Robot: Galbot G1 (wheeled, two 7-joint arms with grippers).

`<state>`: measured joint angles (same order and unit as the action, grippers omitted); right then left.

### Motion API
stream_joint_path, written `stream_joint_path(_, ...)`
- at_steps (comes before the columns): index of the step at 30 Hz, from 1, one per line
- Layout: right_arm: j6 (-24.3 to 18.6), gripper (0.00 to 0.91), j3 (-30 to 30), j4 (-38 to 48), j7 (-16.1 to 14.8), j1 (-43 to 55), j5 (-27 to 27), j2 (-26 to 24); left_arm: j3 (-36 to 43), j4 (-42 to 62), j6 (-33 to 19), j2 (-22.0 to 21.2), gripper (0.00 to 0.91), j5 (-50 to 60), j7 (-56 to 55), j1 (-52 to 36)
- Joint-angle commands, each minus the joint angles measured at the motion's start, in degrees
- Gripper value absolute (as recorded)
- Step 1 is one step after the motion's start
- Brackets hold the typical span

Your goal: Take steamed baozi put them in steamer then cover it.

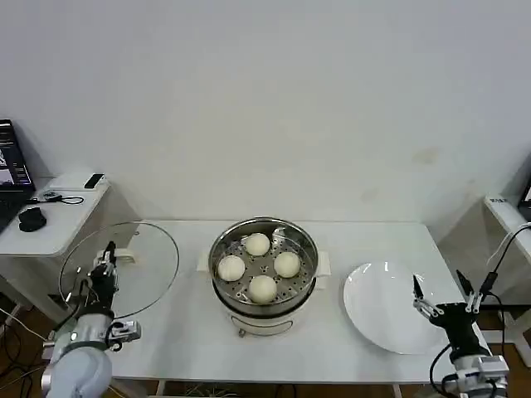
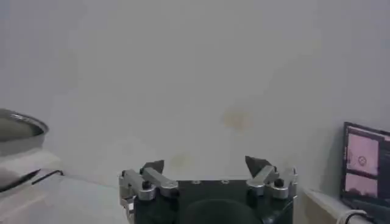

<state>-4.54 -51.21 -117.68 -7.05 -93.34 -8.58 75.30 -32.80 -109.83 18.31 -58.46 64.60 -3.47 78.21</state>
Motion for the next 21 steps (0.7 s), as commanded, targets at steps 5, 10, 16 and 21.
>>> stream_joint_path(5,-1.8,0.907,-0.2,-0.4,-0.4,-1.7,3.4,2.7,15.2,-10.9,8.8,3.7,0.0,-2.5,11.0,-8.7)
stream_joint_path(10,-2.8,0.907,-0.3,-0.9,-0.4,-3.6,4.4,4.2,21.3,-9.9,10.6,1.9,0.0,0.1,12.7,-13.4)
stream_joint_path(16,-2.8,0.907,1.1,-1.5,-0.3,-3.7,6.4,6.8,26.5,-7.3,11.6,-2.9,0.0,5.2,15.8,-18.0)
stream_joint_path(21,-3.4,0.907,2.9,-1.2,0.0,-4.0,9.4,8.7,29.0,-5.5,12.1,-8.0,0.0,11.4,18.3,-20.3)
